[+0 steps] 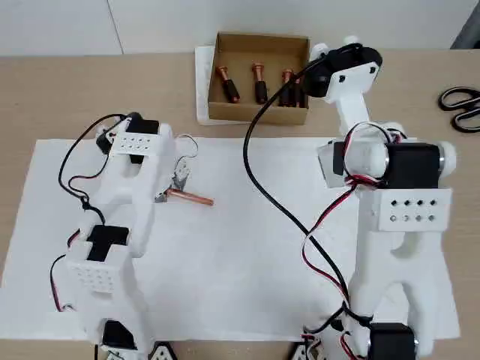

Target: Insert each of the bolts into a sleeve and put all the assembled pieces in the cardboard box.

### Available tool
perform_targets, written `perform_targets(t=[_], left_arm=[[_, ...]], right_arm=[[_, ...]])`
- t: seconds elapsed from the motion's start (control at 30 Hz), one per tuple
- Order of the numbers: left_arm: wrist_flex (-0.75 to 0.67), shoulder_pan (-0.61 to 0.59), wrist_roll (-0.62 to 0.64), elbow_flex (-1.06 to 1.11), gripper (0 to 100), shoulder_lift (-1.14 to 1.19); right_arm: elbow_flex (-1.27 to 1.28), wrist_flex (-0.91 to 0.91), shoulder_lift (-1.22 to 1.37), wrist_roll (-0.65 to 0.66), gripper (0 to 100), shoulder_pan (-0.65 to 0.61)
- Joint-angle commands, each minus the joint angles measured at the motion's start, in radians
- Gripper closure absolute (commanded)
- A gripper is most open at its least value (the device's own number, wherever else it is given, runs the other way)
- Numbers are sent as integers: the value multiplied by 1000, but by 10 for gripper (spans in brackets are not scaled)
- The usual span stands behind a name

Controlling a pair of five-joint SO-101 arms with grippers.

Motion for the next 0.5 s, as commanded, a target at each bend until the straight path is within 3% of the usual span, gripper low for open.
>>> perform_targets(t=[0.0,0.23,0.47], left_arm=[[18,25,-2,-31,896,9],[87,26,-11,-171,994,15],[175,26,-176,-321,994,15]], right_arm=[[-9,-18,-36,2,994,-2],[-9,-15,-36,2,994,1],[-9,-13,-38,2,994,1]])
